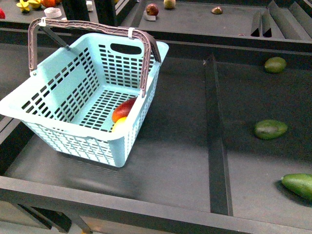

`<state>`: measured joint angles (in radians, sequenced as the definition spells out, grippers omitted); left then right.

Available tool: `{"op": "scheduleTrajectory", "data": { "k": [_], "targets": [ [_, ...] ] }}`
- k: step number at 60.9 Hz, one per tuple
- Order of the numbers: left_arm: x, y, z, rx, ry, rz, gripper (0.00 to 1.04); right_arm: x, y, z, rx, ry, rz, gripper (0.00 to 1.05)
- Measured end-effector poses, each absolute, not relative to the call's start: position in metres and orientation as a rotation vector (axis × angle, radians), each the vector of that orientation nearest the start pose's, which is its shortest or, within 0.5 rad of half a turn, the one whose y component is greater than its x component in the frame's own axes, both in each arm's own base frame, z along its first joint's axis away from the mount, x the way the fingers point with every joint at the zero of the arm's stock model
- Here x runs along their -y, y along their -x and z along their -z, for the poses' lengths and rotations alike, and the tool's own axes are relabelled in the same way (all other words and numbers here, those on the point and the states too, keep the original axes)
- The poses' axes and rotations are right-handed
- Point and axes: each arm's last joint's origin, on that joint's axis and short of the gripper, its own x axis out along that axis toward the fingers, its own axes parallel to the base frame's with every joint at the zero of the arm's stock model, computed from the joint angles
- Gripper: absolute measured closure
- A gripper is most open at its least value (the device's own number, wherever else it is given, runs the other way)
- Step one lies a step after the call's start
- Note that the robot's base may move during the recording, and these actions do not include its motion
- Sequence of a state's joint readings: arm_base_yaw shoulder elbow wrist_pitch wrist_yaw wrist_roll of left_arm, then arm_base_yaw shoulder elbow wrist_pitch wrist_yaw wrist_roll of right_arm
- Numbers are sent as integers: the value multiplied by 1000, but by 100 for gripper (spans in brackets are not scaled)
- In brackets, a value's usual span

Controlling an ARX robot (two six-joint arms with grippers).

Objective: Pick lemon and mango into basket

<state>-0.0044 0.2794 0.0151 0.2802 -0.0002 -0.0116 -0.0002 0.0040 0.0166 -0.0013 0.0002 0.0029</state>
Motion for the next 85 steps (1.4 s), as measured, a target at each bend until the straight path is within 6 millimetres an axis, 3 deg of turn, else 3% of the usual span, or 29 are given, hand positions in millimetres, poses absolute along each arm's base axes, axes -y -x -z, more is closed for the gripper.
{"op": "scheduleTrajectory", "data": {
  "k": [25,54,82,85],
  "targets": [
    [0,-98,-168,7,11,4,101,0,-97,-169,11,-3,0,9],
    [0,-97,-168,11,12,4,101,0,-97,-169,11,-3,0,9],
    [0,-97,-168,11,11,4,8,0,-97,-169,11,-3,0,9],
    [0,-97,-168,11,10,4,6,0,-97,-169,11,-3,0,9]
  ]
}}
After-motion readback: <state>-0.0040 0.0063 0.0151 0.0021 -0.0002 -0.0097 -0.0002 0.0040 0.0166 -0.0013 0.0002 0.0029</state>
